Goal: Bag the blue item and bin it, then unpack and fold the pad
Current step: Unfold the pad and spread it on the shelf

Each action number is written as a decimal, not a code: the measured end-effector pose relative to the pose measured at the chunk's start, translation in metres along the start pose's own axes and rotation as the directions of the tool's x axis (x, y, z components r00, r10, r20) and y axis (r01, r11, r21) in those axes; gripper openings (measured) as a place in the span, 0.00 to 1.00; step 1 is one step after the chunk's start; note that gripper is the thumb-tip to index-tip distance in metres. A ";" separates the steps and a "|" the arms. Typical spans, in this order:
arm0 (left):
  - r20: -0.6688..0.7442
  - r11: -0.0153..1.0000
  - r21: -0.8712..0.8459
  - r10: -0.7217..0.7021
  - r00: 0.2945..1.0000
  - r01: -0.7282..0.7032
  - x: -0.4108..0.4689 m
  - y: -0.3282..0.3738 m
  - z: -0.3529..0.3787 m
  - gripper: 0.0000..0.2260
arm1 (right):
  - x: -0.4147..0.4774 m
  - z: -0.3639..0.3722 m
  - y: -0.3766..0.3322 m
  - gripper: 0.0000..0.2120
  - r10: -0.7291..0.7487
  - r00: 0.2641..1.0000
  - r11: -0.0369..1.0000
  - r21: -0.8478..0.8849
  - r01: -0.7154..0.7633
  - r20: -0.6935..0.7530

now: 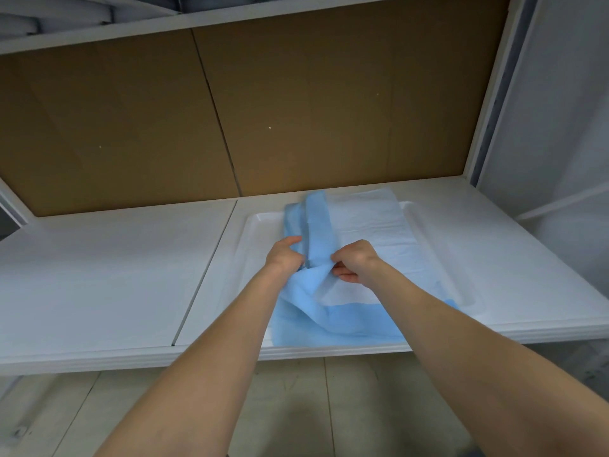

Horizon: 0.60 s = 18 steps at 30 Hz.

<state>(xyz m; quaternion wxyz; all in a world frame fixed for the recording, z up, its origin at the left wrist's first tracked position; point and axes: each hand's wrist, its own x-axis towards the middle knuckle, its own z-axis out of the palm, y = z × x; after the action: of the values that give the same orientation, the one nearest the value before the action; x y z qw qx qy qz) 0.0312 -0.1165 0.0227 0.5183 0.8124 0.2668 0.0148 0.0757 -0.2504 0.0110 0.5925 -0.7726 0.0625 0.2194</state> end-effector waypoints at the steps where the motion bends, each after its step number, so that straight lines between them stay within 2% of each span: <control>1: 0.000 1.000 -0.012 -0.028 1.000 0.028 0.001 0.001 0.000 0.20 | 0.001 0.000 0.000 0.01 -0.005 1.000 1.000 0.002 0.005 -0.002; 4: -0.022 0.997 -0.021 -0.080 0.997 0.080 0.000 0.001 -0.002 0.01 | 0.001 0.001 0.000 0.02 -0.014 1.000 1.000 -0.002 0.014 -0.009; 7: 0.043 0.998 0.007 -0.066 0.997 0.065 0.000 -0.003 -0.003 0.17 | 0.001 -0.001 -0.002 0.05 -0.027 0.999 1.000 0.007 0.028 -0.036; 9: 0.046 0.999 0.014 -0.038 0.998 0.037 0.001 -0.004 -0.004 0.26 | 0.001 -0.005 -0.004 0.10 -0.067 0.995 0.995 -0.085 0.061 -0.070; 10: 0.045 0.999 0.040 -0.022 0.999 0.020 0.001 -0.004 -0.004 0.27 | 0.000 -0.007 -0.005 0.12 -0.088 0.992 0.987 -0.145 0.074 -0.087; 11: 0.043 0.996 0.084 -0.013 0.999 0.009 0.003 -0.004 -0.004 0.25 | 0.000 -0.009 -0.006 0.13 -0.113 0.988 0.979 -0.183 0.092 -0.109; 13: 0.031 0.991 0.131 -0.001 1.000 -0.003 0.005 -0.003 -0.002 0.19 | 0.002 -0.012 -0.006 0.07 -0.147 0.979 0.972 -0.202 0.117 -0.139; 17: -0.007 0.982 0.162 -0.095 0.995 0.095 0.001 0.005 0.000 0.03 | 0.004 -0.018 -0.002 0.17 -0.194 0.970 0.973 -0.156 0.171 -0.145; 18: -0.014 0.982 0.154 -0.111 0.994 0.112 0.000 0.006 0.000 0.03 | 0.004 -0.019 -0.002 0.18 -0.183 0.969 0.978 -0.127 0.164 -0.164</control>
<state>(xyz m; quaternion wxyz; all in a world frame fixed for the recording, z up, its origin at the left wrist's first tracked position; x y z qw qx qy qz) 0.0337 -0.1179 0.0279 0.4532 0.8338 0.3136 -0.0329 0.0852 -0.2672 0.0153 0.5573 -0.8234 0.0339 0.1013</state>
